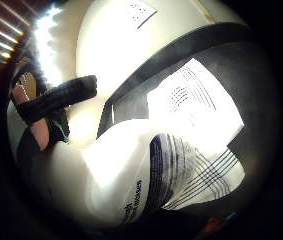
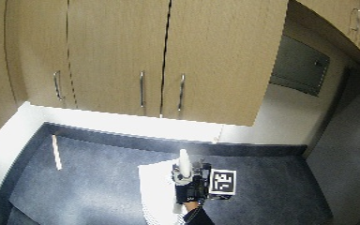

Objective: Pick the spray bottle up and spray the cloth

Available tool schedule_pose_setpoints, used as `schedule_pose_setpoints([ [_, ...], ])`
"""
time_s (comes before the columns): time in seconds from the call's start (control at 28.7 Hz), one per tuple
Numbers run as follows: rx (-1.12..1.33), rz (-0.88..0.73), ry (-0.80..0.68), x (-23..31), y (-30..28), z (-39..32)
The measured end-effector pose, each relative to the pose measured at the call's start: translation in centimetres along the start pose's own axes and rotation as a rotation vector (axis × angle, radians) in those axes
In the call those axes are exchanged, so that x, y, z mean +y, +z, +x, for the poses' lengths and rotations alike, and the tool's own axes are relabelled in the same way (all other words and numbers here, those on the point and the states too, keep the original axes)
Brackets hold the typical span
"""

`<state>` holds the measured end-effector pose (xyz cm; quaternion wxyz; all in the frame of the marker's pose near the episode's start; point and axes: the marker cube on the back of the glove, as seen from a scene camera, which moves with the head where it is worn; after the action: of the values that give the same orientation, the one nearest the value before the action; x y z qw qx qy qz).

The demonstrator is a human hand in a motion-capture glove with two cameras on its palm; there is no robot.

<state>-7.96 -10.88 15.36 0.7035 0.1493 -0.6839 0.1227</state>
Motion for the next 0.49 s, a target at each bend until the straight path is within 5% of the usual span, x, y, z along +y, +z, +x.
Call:
schedule_pose_setpoints([
  [0.49,-0.008,0.01,-0.084,-1.9,2.0,-2.3],
])
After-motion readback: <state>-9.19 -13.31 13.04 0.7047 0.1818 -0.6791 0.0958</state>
